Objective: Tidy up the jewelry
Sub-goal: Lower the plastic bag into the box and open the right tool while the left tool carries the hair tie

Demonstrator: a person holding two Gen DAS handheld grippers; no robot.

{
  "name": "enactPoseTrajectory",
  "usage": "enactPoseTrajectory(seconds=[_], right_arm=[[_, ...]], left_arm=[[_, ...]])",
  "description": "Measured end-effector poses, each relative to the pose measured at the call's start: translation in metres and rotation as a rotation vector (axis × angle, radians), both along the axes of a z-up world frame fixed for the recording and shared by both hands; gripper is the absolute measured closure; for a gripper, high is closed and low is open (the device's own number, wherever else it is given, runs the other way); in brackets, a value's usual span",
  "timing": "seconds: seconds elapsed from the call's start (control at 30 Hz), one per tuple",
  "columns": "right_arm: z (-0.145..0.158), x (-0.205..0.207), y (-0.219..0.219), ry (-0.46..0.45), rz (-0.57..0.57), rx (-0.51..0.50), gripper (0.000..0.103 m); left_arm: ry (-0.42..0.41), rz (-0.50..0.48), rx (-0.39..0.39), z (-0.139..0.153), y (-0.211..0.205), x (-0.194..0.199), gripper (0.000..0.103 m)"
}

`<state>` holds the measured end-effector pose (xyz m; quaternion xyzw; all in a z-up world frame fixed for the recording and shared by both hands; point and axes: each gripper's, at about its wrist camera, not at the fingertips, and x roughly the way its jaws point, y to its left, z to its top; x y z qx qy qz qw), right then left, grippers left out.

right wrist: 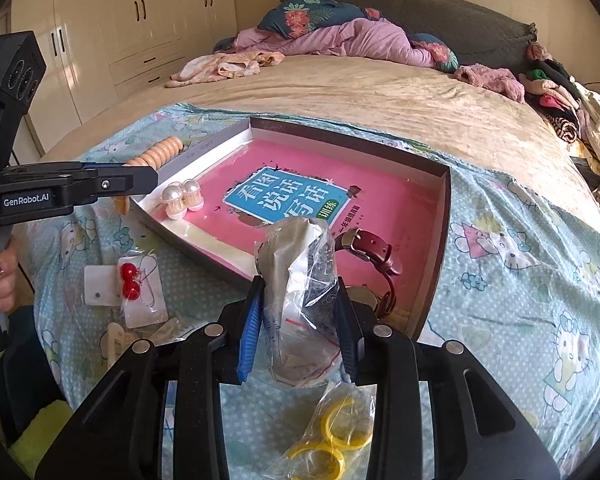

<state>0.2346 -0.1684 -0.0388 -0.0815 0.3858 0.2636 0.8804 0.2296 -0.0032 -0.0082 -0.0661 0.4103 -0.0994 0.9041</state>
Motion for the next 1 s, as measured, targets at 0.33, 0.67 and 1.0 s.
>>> enactPoseTrajectory(seconds=[0.33, 0.67, 1.0], right_arm=[[-0.008, 0.025, -0.001, -0.001, -0.017, -0.032, 0.071], [-0.020, 0.048, -0.002, 0.012, -0.066, -0.024, 0.071], [-0.020, 0.063, -0.005, -0.021, -0.126, -0.006, 0.071]], left_arm=[[0.029, -0.007, 0.002, -0.013, -0.004, 0.016, 0.085], [0.045, -0.010, 0.008, -0.022, -0.004, 0.030, 0.085], [0.078, -0.030, 0.012, -0.038, -0.009, 0.048, 0.085]])
